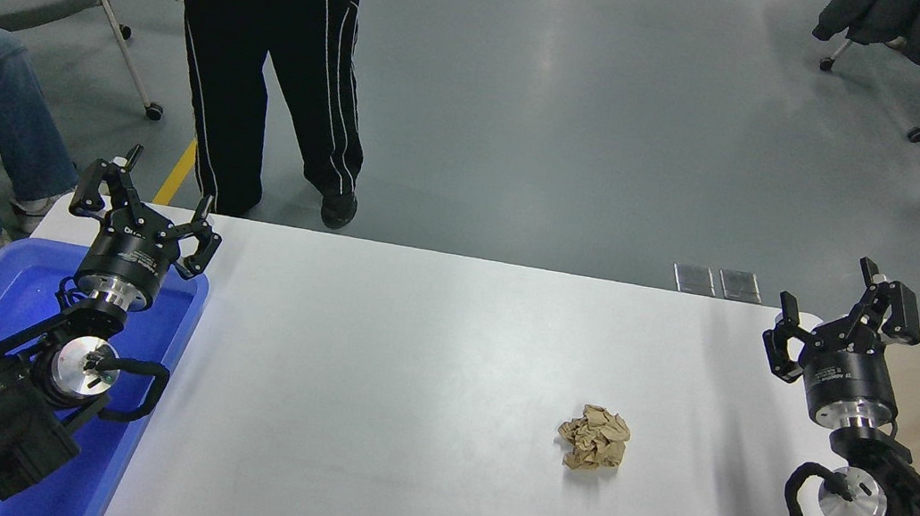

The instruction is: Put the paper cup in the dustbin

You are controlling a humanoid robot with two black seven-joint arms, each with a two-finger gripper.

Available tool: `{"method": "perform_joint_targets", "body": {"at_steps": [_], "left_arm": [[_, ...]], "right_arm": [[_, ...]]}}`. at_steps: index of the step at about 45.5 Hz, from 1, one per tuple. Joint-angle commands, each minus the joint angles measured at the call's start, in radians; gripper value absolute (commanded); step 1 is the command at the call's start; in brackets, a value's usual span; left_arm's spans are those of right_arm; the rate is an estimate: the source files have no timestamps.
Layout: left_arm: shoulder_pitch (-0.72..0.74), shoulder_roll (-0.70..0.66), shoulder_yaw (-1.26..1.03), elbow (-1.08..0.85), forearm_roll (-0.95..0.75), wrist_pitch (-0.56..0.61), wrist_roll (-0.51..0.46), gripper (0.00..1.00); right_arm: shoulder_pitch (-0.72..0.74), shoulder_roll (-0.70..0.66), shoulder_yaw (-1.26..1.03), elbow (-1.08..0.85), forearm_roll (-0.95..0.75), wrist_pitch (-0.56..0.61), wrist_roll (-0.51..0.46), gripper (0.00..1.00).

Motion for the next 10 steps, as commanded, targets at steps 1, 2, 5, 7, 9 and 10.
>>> {"method": "perform_joint_targets", "body": {"at_steps": [1, 2, 5, 7, 9, 10], "left_arm": [[0.0, 0.0, 0.0, 0.0, 0.0, -0.002, 0.0, 1.0], [0.0, 0.0, 0.0, 0.0, 0.0, 0.0, 0.0, 1.0], [0.0, 0.0, 0.001, 0.0, 0.0, 0.0, 0.0, 1.0], [0.0, 0.0, 0.0, 0.0, 0.0, 0.0, 0.0, 1.0], [0.0, 0.0, 0.0, 0.0, 0.0, 0.0, 0.0, 1.0], [0.0, 0.0, 0.0, 0.0, 0.0, 0.0, 0.0, 1.0]], "right_arm": [[-0.008, 0.003, -0.045, -0.002, -0.002, 0.0, 0.007, 0.99], [-0.008, 0.001, -0.052, -0.002, -0.002, 0.0, 0.005, 0.99], [-0.007, 0.003, -0.062, -0.001, -0.002, -0.002, 0.005, 0.99], [-0.007, 0.001, -0.063, -0.002, -0.002, -0.003, 0.005, 0.99], [-0.007, 0.003, -0.063, -0.002, -0.002, -0.008, 0.005, 0.99], [-0.007, 0.003, -0.063, -0.002, -0.002, -0.013, 0.005, 0.99]]}}
